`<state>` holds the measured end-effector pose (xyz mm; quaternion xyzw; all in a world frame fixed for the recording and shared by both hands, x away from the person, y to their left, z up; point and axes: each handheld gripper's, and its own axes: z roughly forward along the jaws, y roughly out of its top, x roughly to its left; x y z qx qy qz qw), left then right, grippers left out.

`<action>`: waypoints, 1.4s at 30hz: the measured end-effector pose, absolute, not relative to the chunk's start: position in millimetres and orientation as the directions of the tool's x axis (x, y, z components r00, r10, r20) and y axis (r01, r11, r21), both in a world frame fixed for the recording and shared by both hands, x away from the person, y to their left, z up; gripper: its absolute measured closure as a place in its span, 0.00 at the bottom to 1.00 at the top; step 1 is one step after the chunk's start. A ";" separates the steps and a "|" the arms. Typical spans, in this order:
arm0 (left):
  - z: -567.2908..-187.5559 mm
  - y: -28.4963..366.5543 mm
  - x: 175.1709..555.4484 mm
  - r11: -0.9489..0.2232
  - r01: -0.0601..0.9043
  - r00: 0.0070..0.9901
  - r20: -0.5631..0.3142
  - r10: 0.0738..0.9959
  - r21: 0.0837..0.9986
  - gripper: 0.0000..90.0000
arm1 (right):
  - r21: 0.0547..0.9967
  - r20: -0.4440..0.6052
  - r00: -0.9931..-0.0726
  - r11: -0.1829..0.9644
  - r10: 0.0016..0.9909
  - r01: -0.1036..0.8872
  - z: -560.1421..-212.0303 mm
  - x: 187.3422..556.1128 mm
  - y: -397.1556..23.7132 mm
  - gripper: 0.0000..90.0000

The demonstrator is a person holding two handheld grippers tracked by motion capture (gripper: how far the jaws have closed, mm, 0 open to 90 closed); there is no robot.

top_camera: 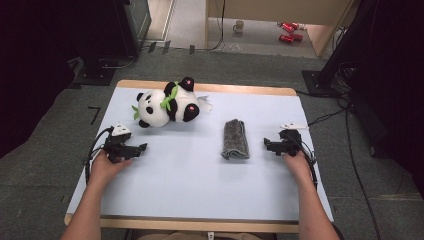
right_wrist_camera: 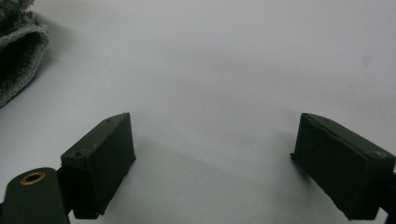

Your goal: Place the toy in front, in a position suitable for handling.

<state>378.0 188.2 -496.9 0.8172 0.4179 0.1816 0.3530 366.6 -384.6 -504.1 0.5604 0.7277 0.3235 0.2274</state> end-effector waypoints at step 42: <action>-477.8 183.8 382.0 -0.341 0.609 0.528 -0.045 0.848 0.716 0.30 | 0.727 0.026 -0.271 0.168 0.962 0.666 -504.0 366.7 -384.2 0.13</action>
